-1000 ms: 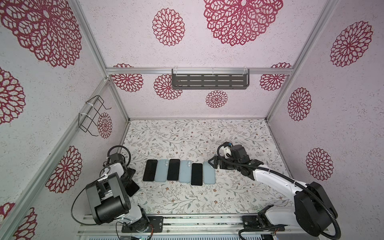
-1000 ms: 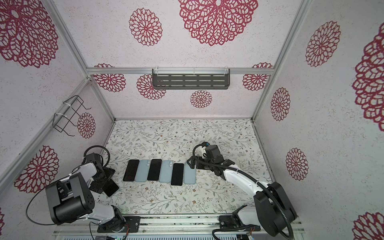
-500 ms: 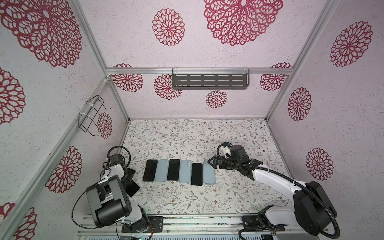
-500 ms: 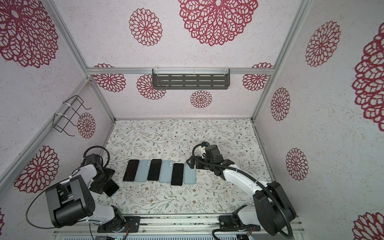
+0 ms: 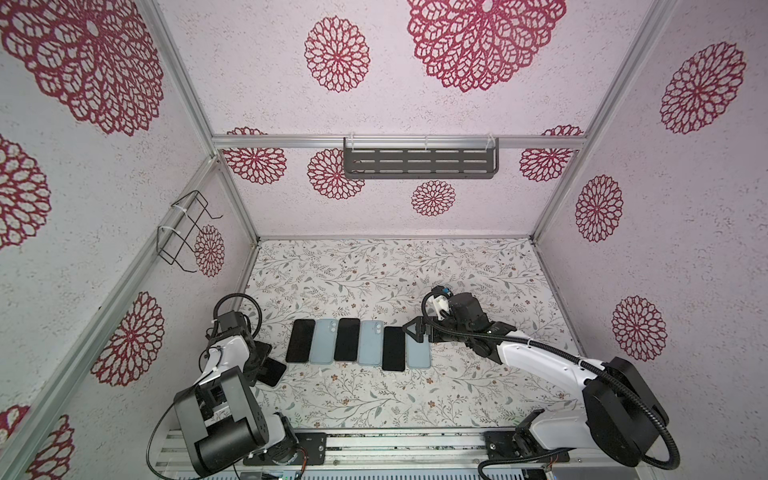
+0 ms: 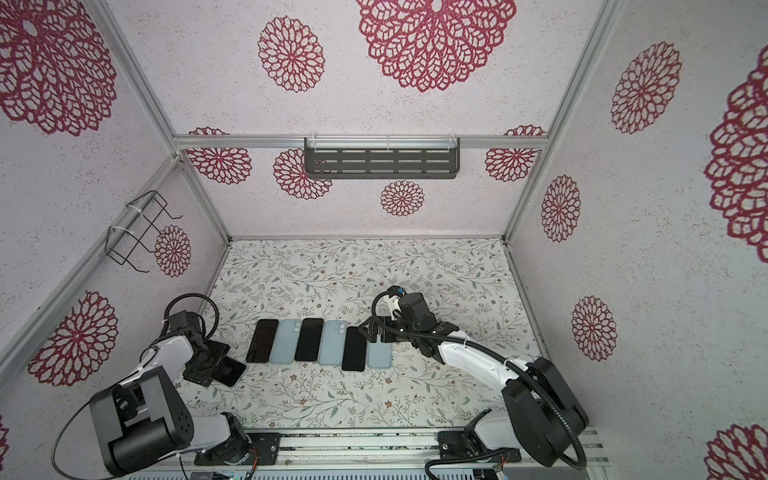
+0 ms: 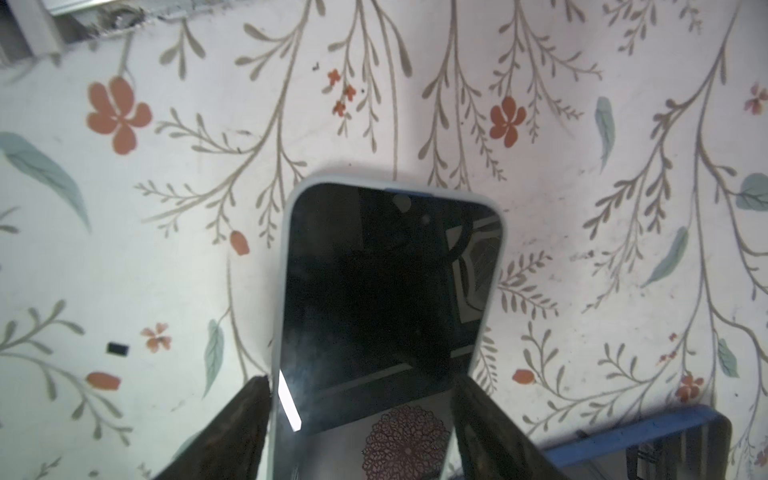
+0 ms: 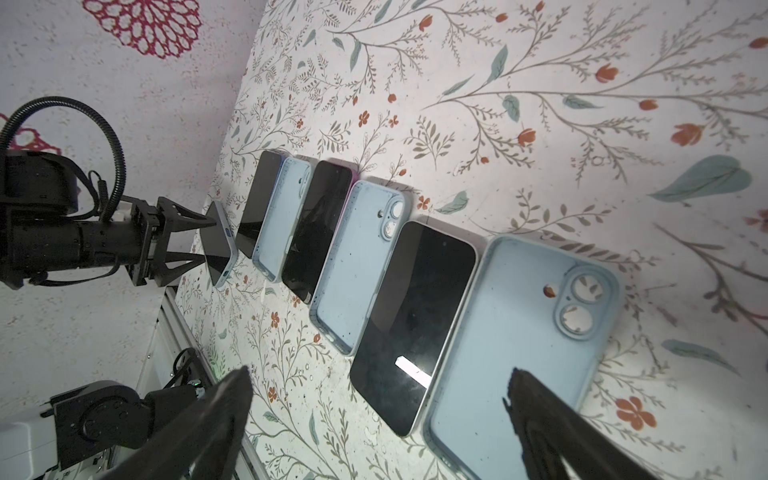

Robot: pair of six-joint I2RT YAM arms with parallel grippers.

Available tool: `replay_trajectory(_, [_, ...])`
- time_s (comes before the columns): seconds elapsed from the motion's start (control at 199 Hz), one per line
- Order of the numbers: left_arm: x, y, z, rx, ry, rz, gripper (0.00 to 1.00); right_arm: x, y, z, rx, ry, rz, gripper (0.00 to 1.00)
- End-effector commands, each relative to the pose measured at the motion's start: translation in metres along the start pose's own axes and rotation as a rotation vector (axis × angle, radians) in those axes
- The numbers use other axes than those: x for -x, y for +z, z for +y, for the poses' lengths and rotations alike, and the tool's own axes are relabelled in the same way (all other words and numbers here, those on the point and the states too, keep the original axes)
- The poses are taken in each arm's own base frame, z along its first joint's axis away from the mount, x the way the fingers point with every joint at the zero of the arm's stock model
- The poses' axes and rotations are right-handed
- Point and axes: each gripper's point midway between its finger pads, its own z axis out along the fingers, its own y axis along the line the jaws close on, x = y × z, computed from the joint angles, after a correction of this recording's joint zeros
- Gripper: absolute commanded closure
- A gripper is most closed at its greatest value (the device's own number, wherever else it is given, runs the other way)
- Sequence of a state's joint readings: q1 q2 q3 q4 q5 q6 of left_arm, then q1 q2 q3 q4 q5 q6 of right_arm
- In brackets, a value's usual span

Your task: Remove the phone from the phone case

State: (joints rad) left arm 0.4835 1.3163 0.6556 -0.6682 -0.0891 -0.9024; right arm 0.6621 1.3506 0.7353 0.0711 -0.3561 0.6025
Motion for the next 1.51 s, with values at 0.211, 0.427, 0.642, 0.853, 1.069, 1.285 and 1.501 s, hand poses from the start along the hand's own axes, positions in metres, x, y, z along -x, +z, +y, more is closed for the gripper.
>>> replay_trajectory(0.211, [-0.003,-0.004,0.003,-0.024,-0.013,0.007,0.08,-0.005,0.005,0.01,0.051,-0.013,0.009,0.01])
replay_trajectory(0.427, [-0.002,0.001,-0.005,-0.051,-0.018,0.014,0.03,-0.003,0.006,0.014,0.061,-0.022,0.015,0.01])
replay_trajectory(0.642, [-0.003,0.013,0.0,0.024,-0.025,0.058,0.03,-0.002,0.008,0.015,0.063,-0.024,0.021,0.01])
replay_trajectory(0.853, [-0.005,0.027,-0.004,0.077,0.001,0.08,0.03,0.0,0.01,0.018,0.071,-0.032,0.024,0.01])
replay_trajectory(1.069, [-0.009,0.036,0.006,0.179,0.028,0.1,0.03,0.002,0.014,0.019,0.071,-0.036,0.033,0.01])
replay_trajectory(1.285, [-0.012,0.035,0.008,0.156,0.02,0.082,0.04,0.004,0.015,0.02,0.069,-0.036,0.031,0.01])
replay_trajectory(1.501, [-0.009,0.026,0.004,0.121,0.02,0.065,0.13,0.003,0.015,0.02,0.068,-0.03,0.03,0.01])
